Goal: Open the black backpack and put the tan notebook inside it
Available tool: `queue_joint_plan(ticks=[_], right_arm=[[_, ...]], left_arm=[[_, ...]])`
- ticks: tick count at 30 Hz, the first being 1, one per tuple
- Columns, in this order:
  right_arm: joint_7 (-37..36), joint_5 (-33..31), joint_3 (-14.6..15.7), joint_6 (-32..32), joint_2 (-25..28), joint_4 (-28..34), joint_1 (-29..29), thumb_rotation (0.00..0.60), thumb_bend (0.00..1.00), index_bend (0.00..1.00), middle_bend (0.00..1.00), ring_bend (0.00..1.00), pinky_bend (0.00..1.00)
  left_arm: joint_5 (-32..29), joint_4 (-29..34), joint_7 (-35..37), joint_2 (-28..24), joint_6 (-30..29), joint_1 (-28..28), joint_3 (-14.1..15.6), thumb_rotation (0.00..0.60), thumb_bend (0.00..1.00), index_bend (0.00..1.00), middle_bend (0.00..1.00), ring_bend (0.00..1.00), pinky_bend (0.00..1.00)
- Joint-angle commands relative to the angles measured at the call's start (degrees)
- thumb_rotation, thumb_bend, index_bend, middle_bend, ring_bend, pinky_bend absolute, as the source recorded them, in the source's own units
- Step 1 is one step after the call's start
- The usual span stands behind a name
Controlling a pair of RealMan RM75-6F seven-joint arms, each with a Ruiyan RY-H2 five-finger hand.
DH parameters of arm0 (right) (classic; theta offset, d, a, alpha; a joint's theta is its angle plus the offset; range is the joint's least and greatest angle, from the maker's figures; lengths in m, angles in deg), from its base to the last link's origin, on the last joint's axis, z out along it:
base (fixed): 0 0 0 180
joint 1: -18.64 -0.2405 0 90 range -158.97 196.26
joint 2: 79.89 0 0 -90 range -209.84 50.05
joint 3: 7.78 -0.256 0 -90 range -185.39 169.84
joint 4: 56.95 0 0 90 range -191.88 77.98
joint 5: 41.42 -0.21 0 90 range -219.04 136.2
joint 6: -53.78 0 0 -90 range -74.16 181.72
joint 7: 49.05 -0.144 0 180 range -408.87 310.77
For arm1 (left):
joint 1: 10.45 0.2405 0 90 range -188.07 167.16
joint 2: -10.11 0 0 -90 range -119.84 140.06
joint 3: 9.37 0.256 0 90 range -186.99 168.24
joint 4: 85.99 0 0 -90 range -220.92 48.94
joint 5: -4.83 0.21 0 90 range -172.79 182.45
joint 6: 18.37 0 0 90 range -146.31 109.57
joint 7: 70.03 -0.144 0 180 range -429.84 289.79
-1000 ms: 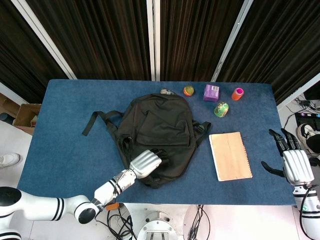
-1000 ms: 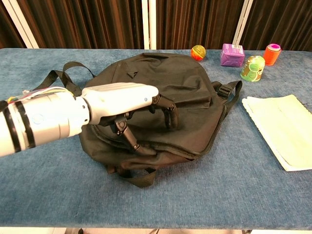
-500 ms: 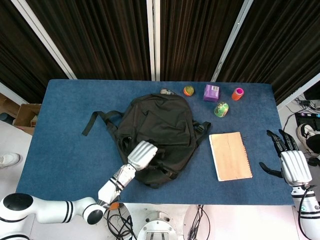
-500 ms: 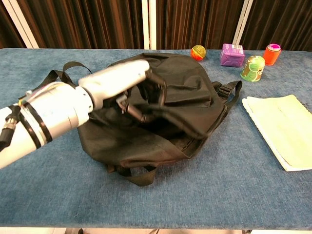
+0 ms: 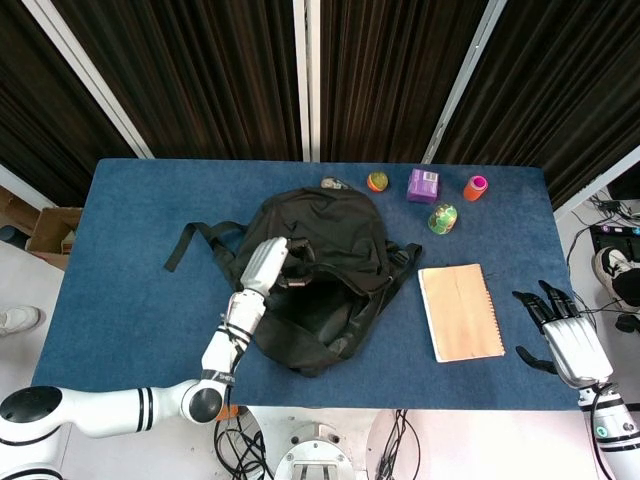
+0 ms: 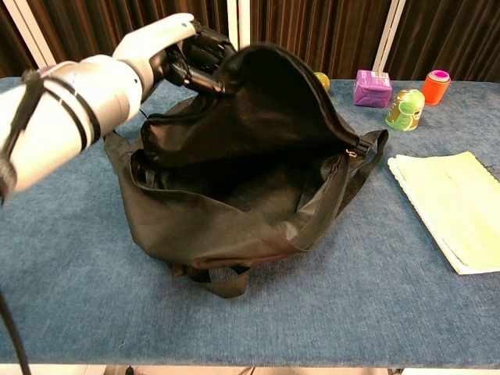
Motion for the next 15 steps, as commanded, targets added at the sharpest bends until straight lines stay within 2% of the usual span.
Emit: queue_joint_plan(ticks=[1, 7, 15], right_arm=[[2.46, 0.94, 1.52, -2.58, -2.21, -5.35, -0.53, 0.600, 0.17, 0.20, 0.24, 0.01, 0.17], [2.66, 4.93, 2.13, -4.12, -8.00, -17.27, -3.51, 0.600, 0.16, 0.21, 0.24, 0.01, 0.17], [-1.85, 6.84, 2.22, -6.46, -15.30, -32.76, -7.78, 0.600, 0.15, 0.21, 0.22, 0.01, 0.15]], left_arm=[[-17.10, 1.00, -1.77, -1.50, 3.46, -3.95, -8.27, 0.600, 0.46, 0.71, 0.66, 0.49, 0.43], [-32.29, -0.17, -1.43, -2.38, 5.70, -7.53, -12.74, 0.600, 0.46, 0.71, 0.65, 0.49, 0.44], [-39.61, -1.62, -1.48, -3.50, 5.69, -10.15, -12.91, 0.600, 0.46, 0.70, 0.65, 0.48, 0.44]])
